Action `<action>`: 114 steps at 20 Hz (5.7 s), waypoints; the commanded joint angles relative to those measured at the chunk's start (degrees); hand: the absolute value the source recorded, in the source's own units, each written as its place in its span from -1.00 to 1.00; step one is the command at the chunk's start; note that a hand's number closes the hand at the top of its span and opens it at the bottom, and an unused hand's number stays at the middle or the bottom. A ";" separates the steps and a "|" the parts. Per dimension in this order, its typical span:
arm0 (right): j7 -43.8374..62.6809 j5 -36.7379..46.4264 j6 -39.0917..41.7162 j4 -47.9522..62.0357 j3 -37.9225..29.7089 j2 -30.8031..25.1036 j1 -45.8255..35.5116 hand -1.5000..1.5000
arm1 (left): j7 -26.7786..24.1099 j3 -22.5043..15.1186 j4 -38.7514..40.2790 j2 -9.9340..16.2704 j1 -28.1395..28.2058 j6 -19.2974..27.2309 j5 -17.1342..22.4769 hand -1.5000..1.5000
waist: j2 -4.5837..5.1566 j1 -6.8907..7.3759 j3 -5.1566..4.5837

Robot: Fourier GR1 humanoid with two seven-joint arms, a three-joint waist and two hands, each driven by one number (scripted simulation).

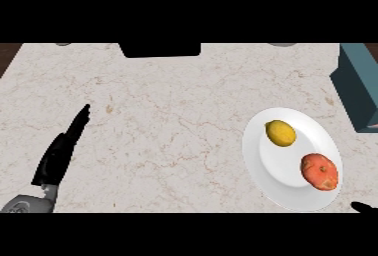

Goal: Pick the lemon from the plate and place it in the cardboard box

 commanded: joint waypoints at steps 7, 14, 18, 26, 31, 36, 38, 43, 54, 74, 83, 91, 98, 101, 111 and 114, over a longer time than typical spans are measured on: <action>7.03 10.64 -3.41 -17.82 -0.60 -3.87 15.01 -1.00 | 0.18 0.84 3.55 -1.29 -3.20 -2.57 -2.38 0.00 | -0.45 1.28 -0.34; 29.69 21.48 -6.82 -33.93 3.67 -1.56 18.13 -1.00 | 2.47 2.04 1.12 -1.71 -3.22 -2.02 -3.98 0.00 | -0.44 1.86 -0.34; 38.76 28.70 -6.32 -33.98 5.74 -1.08 13.72 -1.00 | 0.77 2.11 6.47 -4.56 -6.89 -3.77 -4.52 0.00 | -0.28 1.90 -0.32; 48.84 37.72 -1.58 -32.59 11.46 4.24 5.88 -1.00 | -3.00 5.11 8.89 -5.79 -5.69 -5.19 -7.21 0.00 | -0.32 2.03 -0.29; 50.77 39.90 2.20 -31.24 11.93 5.49 1.89 -1.00 | 2.81 5.72 2.18 -6.91 -3.91 -5.68 -8.38 0.00 | -0.38 2.19 -0.27; 39.92 41.94 -5.24 -19.76 8.43 8.57 -0.40 -1.00 | -0.58 8.79 6.50 -6.79 -5.51 -8.13 -9.60 0.00 | -0.35 2.02 -0.25; 43.54 41.66 -3.68 -26.03 8.16 9.14 -0.28 -1.00 | 1.11 7.92 4.75 -7.71 -4.75 -8.49 -10.76 0.00 | -0.39 1.92 -0.26; 45.41 47.27 -2.87 -24.12 9.85 11.48 -3.14 -1.00 | -0.95 10.02 4.08 -9.50 -2.99 -8.91 -12.52 0.00 | -0.37 2.03 -0.26; 48.03 53.04 -3.17 -14.86 10.90 14.41 -11.21 -1.00 | 0.53 11.48 0.90 -10.53 -0.75 -10.99 -14.61 0.00 | -0.37 2.27 -0.25; 42.79 54.30 -4.69 -1.63 9.63 15.61 -17.41 -1.00 | -1.77 12.69 2.85 -13.66 -0.76 -11.52 -17.52 0.00 | -0.32 2.28 -0.25; 44.71 63.19 -14.21 2.01 12.35 18.64 -23.46 1.00 | -1.81 14.87 1.29 -11.59 -1.37 -14.65 -15.60 0.00 | -0.28 2.91 -0.23; 41.89 63.39 -22.39 -0.14 10.69 20.74 -20.66 1.00 | -1.12 14.84 4.68 -13.56 -3.23 -12.63 -17.20 0.00 | -0.35 2.10 -0.25; 45.78 66.56 -20.90 -5.18 11.05 20.87 -20.11 1.00 | 1.80 15.11 1.89 -13.31 -4.24 -14.09 -16.76 0.00 | -0.40 2.14 -0.27; 50.64 73.81 -5.73 -5.78 15.51 15.73 -20.28 1.00 | 1.26 13.82 2.37 -14.06 -3.28 -12.85 -18.20 0.00 | -0.47 2.28 -0.43; 67.40 75.36 26.31 -33.64 19.14 14.79 -26.00 1.00 | -2.82 16.03 6.45 -12.95 -3.87 -13.71 -17.41 0.00 | -0.52 1.66 -0.35; 69.25 74.23 28.84 -41.34 14.43 12.05 -26.53 1.00 | -3.46 14.20 3.57 -14.72 -0.21 -12.29 -18.61 0.00 | -0.64 1.66 -0.32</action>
